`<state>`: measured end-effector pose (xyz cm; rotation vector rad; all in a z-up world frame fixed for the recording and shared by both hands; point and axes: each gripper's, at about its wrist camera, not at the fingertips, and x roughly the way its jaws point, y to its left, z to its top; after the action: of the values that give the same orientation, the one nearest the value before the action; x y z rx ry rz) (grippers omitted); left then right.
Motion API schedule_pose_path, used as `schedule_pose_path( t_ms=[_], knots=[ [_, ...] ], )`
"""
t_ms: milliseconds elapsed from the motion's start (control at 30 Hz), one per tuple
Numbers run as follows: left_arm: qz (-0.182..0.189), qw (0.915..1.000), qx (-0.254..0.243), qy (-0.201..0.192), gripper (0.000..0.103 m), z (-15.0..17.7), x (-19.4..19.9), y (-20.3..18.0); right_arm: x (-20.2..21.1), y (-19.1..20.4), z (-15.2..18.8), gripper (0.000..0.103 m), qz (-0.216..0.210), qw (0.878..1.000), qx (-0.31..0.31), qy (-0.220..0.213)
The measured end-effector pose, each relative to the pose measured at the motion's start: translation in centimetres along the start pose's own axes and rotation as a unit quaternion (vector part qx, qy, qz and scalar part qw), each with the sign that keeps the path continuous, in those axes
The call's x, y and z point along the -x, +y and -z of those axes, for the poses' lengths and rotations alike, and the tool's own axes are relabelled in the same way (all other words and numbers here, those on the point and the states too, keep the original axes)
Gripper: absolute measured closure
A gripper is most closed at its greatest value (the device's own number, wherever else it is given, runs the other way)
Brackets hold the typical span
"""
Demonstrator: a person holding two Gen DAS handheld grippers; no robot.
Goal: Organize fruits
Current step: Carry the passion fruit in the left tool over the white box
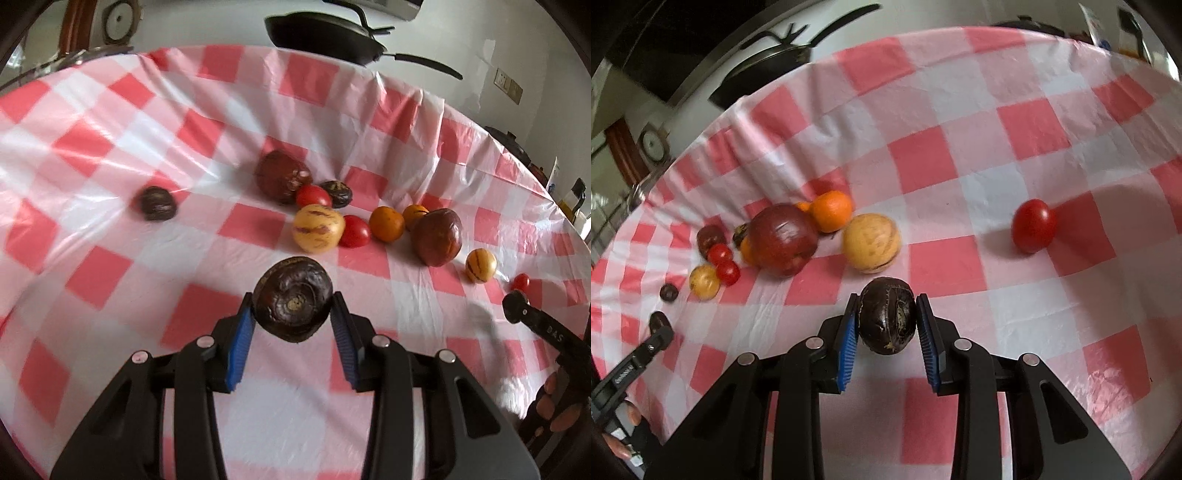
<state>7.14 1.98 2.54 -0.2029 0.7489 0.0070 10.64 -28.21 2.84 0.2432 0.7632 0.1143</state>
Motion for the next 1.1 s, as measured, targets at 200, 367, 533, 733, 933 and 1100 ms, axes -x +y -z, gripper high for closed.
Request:
schedule_pose_path(
  t_ms=[200,367,533,733,933,1100],
  knots=[
    [-0.018,0.9994,0.008,-0.027,0.062,2.3,4.2,2.2,3.6,6.0,3.3,0.072,-0.042,0.997,0.057,-0.025],
    [-0.033,0.9984,0.008,-0.046,0.062,4.7,8.0,4.0,6.6,9.3,6.5,0.072,-0.071,0.994,0.072,-0.032],
    [-0.036,0.9983,0.004,-0.045,0.062,7.0,10.4,5.4,8.8,11.4,9.3,0.072,-0.094,0.993,0.071,-0.027],
    [-0.048,0.9977,0.006,-0.048,0.062,9.0,13.4,8.2,10.7,13.9,12.0,0.072,-0.120,0.989,0.084,-0.012],
    [-0.066,0.9964,0.010,-0.052,0.062,10.4,15.9,10.9,11.8,17.4,14.3,0.072,-0.137,0.983,0.121,0.008],
    [-0.085,0.9947,0.020,-0.054,0.062,11.5,17.9,13.7,12.8,20.6,16.0,0.072,-0.151,0.975,0.160,0.014]
  ],
)
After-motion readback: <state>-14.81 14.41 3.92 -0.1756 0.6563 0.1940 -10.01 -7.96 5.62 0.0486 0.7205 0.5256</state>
